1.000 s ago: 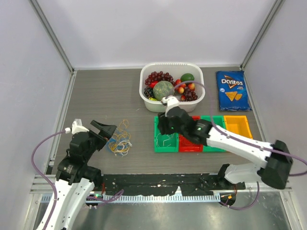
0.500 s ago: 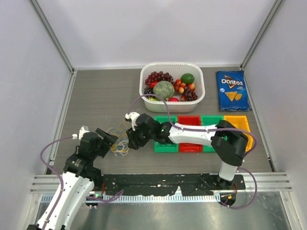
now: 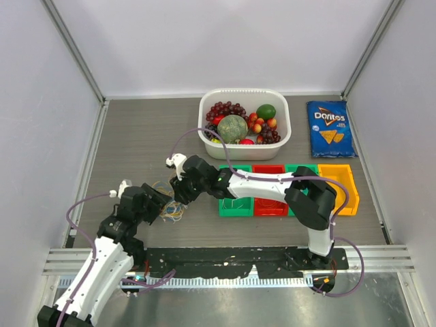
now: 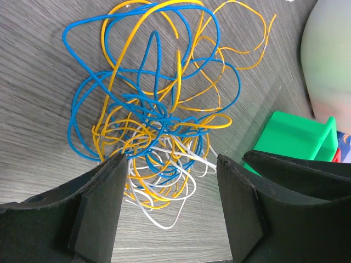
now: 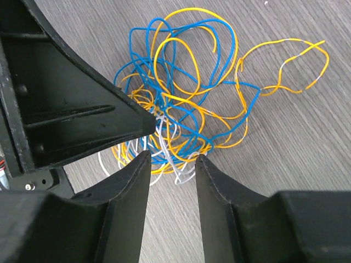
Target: Untangle the cables
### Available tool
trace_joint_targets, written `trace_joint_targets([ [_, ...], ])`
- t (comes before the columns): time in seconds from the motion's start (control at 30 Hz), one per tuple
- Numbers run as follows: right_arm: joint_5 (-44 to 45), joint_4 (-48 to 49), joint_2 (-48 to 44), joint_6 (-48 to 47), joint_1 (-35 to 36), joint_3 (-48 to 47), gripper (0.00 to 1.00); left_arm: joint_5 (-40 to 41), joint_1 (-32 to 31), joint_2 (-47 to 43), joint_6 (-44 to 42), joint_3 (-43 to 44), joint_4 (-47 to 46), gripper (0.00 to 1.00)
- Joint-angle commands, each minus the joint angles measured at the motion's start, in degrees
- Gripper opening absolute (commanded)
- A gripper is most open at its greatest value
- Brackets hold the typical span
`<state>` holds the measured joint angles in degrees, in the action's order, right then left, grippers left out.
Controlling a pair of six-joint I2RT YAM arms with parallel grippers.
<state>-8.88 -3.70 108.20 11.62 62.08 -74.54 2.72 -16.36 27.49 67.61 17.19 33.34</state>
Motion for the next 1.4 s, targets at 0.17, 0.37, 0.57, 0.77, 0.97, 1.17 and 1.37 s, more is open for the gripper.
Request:
trace_joint_targets([
  [0.17,-2.7,1.0,3.1,-2.7,0.0,-3.2,0.35,1.1,0.4,3.2,-0.1,-0.2,-5.0,0.69],
  [0.37,-0.8,1.2,3.2,-2.7,0.0,-3.1,0.22,1.8,0.4,4.6,-0.2,-0.8,-5.6,0.69],
  [0.57,0.2,-0.2,-0.4,-2.7,0.5,-2.4,0.01,4.5,0.4,6.5,0.1,-2.7,-7.9,0.70],
  [0.77,4.1,-3.9,-7.6,-3.6,2.7,-1.4,0.01,6.5,0.5,11.5,0.9,-4.6,-10.8,0.70],
  [0.97,7.5,-6.8,-15.7,-4.2,3.2,-2.2,0.01,6.2,0.5,14.8,0.9,-5.6,-13.1,0.70],
  [1.17,14.5,-10.1,-24.1,-5.5,3.2,-4.2,0.01,6.6,0.3,14.5,0.9,-6.5,-13.5,0.70],
  [1.37,20.3,-12.2,-33.2,-5.9,3.1,-7.7,0.01,6.9,0.5,14.2,1.1,-6.7,-13.3,0.70],
])
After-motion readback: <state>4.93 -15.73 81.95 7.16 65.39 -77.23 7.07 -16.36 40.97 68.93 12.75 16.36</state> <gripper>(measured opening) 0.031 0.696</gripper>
